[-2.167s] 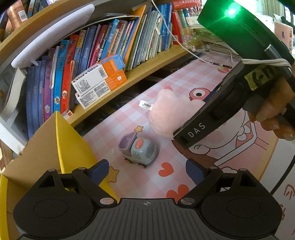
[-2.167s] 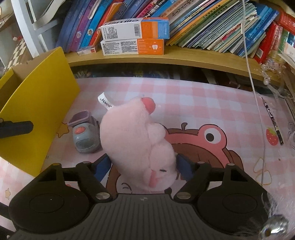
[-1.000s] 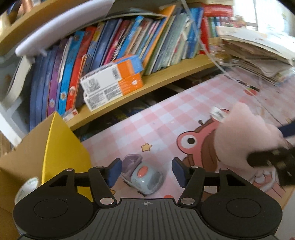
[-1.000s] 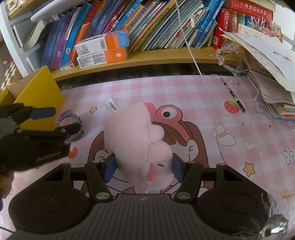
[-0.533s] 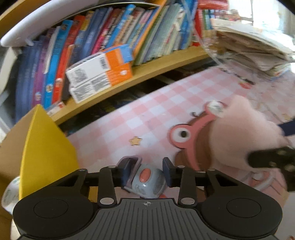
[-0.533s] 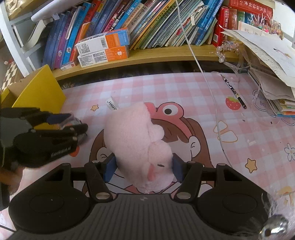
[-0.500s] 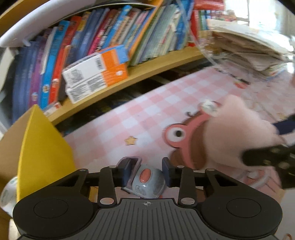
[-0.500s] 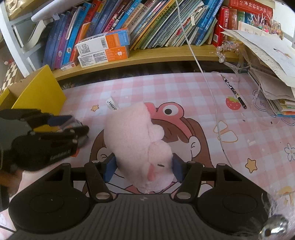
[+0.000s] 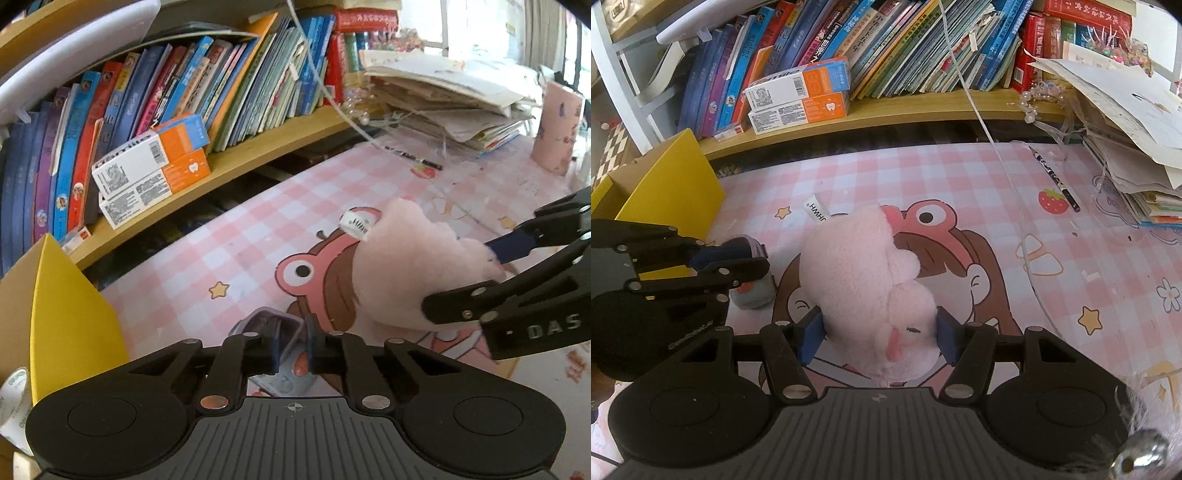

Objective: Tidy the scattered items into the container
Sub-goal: 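Close the left gripper on the grey toy car while the right gripper holds the pig, then lift the pink pig and grey toy car and carry both toward the yellow box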

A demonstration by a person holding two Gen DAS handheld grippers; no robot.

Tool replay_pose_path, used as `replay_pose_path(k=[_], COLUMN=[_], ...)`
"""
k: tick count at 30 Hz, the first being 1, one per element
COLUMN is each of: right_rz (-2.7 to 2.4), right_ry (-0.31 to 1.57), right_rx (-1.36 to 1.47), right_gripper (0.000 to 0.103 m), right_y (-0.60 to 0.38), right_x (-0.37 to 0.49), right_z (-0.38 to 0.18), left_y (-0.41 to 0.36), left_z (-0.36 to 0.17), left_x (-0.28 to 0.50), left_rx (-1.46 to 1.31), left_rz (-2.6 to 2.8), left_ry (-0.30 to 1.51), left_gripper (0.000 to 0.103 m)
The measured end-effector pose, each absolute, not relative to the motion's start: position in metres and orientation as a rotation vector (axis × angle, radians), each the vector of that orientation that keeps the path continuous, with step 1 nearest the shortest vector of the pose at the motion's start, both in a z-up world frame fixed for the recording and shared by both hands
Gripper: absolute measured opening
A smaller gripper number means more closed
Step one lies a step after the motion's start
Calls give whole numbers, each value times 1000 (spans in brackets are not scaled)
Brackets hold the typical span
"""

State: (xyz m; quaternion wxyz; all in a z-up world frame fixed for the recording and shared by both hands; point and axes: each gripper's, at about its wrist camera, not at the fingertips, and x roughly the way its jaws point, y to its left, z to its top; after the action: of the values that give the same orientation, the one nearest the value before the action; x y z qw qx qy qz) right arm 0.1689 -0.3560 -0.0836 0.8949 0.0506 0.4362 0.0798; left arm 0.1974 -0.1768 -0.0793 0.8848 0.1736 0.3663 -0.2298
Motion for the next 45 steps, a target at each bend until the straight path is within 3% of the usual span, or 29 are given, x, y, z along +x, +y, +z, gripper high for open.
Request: replay_pose_path(k=[45], right_rz=[97], right_ry=[842], right_rx=[38], right_gripper=[59], right_y=[-320], right_x=[64], right_z=[-23], left_y=[-110], left_z=[20], left_x=[73], left_rx=[302], left_rz=[-583], left_ry=[564], left_gripper=[8])
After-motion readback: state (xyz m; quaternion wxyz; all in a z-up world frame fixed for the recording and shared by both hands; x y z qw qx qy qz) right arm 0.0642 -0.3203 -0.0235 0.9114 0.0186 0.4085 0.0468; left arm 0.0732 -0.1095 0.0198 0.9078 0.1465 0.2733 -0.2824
